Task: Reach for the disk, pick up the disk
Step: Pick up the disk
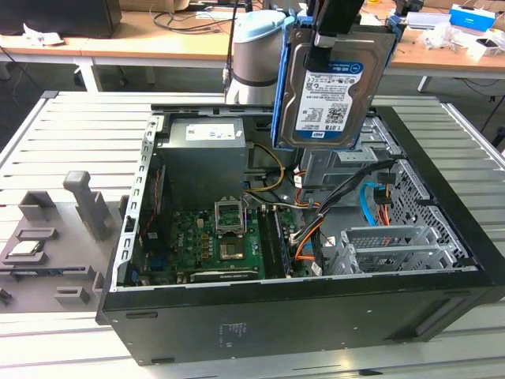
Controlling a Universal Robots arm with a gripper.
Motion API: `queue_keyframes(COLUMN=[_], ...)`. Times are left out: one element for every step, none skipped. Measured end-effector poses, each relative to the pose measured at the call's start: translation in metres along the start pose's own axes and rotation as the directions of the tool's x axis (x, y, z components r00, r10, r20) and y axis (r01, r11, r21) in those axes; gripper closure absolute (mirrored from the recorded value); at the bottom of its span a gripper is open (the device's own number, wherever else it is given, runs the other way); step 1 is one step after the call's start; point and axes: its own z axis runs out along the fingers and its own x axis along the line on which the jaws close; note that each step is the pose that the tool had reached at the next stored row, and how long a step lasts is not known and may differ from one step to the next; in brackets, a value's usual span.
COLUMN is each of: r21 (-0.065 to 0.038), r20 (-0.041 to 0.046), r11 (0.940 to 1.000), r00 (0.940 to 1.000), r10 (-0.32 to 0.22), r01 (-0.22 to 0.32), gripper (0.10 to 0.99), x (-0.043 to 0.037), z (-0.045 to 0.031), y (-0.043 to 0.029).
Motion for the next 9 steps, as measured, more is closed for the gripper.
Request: queue_keyframes(r21=[0.0,0.0,0.0,0.0,0.0,0.0,0.0,0.0,0.0], r20=[0.0,0.0,-0.0001,0.0,0.0001,0.0,-0.0001,0.0,-0.0001], r11=[1.0,1.0,1.0,1.0,1.0,1.0,1.0,1.0,1.0], r00=[1.0,1.0,1.0,1.0,1.0,1.0,1.0,1.0,1.0], r10=[0.0,0.0,0.0,0.0,0.0,0.0,0.0,0.0,0.0], r01=[0.0,0.0,0.0,0.0,0.0,0.0,0.0,0.0,0.0], gripper=[0.722,0.722,0.722,0.722,0.722,0.722,0.722,0.722,0.722], x=[0.0015,0.0041,0.006,0.0078,0.0095,0.0106,0.0119,0.0129,0.0143], z=[0.0,0.0001,0.0001,0.0001,0.0002,0.0002,0.0002,0.0002,0.0002], y=[-0.0001,-0.0003,-0.0005,-0.0007,-0.0008,-0.0009,-0.001,-0.001,-0.0012])
